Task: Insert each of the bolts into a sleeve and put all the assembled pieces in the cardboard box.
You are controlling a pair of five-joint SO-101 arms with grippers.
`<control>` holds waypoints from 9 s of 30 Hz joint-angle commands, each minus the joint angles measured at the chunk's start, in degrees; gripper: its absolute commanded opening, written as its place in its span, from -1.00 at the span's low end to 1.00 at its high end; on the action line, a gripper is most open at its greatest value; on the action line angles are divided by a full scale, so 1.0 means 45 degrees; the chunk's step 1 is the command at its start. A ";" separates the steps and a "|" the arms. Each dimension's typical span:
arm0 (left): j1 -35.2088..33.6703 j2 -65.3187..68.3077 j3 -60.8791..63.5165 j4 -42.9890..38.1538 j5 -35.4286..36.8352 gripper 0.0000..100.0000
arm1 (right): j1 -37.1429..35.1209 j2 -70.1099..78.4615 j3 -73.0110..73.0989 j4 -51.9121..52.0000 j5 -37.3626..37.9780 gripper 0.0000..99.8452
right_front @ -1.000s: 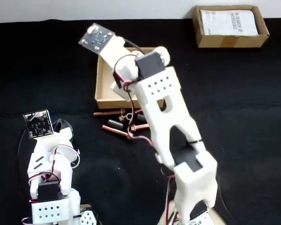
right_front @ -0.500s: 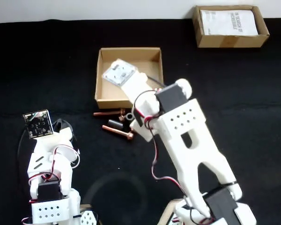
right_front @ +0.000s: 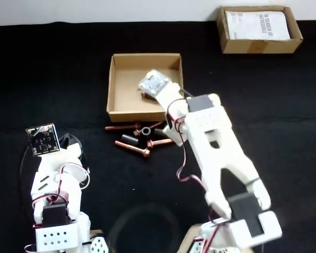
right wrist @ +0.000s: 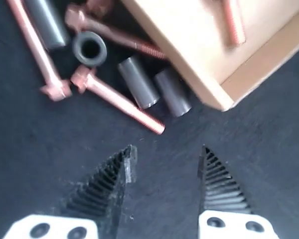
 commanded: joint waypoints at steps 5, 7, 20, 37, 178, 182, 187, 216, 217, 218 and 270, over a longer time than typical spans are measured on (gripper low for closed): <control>-0.0147 -0.0068 0.0205 0.0098 0.0098 -0.98 | 0.0264 0.2022 -0.1201 -0.0635 0.0352 -0.64; -0.0147 -0.0068 0.0205 0.0098 0.0098 -0.98 | 0.0264 0.2628 -0.1963 -0.0615 0.0352 -0.64; -0.0147 -0.0088 0.0205 0.0098 0.0098 -0.98 | 0.0283 0.6437 -0.6535 0.0654 0.0371 -0.64; -0.0420 -0.0166 0.0205 0.0098 0.0098 -0.98 | 0.0244 0.7551 -0.8000 0.2940 0.0371 -0.64; 0.9016 2.9607 -2.5231 0.9045 1.3871 -0.59 | 1.0520 -1.9917 1.0208 0.1475 -0.0977 -0.99; 0.8840 3.0955 -2.5328 0.8987 1.4027 -0.59 | 1.0501 -1.9897 1.0227 0.1475 -0.0977 -0.99; 0.8469 3.1385 -2.5934 0.9104 1.4027 -0.59 | 1.0344 -1.9897 1.0227 0.1475 -0.0957 -0.99; 0.7629 3.2908 -2.6266 1.0022 1.3929 -0.82 | 0.9387 -1.9897 1.0227 0.1416 0.0020 -0.99; 0.7629 3.2908 -2.6266 1.0022 1.3929 -0.92 | 0.9387 -1.9897 1.0227 0.1416 0.0020 -0.99; 0.7629 3.2908 -2.6266 1.0022 1.3929 -1.00 | 0.9387 -1.9897 1.0227 0.1436 0.0020 -0.99; 0.9407 2.1675 -2.7751 1.3441 0.4122 -0.98 | 0.2686 -2.0034 0.7805 0.5421 -0.6193 -0.99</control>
